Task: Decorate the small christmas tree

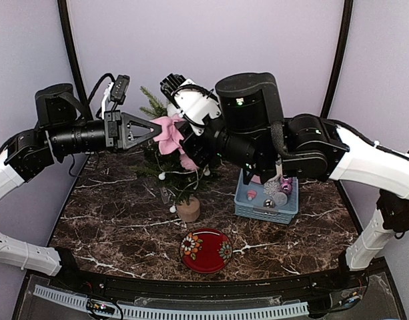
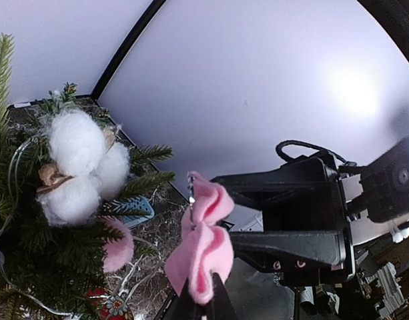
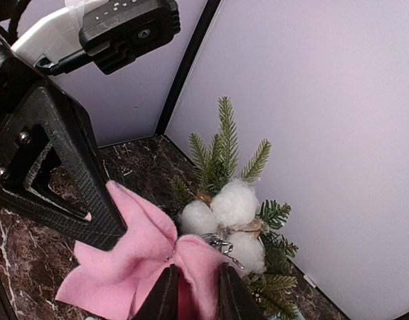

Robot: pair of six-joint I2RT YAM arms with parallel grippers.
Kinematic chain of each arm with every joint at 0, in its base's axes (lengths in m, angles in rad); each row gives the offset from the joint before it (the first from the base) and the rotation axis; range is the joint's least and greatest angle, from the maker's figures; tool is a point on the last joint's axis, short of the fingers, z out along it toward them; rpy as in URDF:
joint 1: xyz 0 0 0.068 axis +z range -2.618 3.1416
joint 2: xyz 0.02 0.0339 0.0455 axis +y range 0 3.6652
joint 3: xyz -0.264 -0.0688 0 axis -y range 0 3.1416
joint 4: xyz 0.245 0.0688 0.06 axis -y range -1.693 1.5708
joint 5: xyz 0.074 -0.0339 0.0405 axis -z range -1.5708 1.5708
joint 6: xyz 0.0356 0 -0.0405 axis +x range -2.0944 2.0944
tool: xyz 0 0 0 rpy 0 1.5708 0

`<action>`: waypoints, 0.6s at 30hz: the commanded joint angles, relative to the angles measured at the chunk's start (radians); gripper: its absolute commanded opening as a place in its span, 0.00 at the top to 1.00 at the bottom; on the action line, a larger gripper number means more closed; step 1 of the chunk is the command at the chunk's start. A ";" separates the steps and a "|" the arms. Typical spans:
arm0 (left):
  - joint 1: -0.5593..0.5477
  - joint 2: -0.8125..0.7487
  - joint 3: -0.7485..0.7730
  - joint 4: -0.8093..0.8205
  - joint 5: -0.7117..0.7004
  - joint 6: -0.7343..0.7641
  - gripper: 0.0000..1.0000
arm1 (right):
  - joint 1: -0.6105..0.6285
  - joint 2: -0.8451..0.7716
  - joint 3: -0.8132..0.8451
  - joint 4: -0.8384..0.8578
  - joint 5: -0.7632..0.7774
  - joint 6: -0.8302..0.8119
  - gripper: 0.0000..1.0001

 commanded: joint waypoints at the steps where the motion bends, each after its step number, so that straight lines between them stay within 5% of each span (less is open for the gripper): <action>1: -0.001 -0.043 -0.023 -0.029 -0.019 0.029 1.00 | 0.015 -0.069 -0.010 0.013 -0.015 0.061 0.59; 7: 0.005 -0.130 -0.063 -0.151 -0.102 0.116 1.00 | 0.002 -0.266 -0.158 0.097 -0.112 0.151 0.34; 18: 0.162 -0.171 -0.043 -0.398 -0.045 0.410 1.00 | -0.136 -0.412 -0.333 0.162 -0.256 0.278 0.27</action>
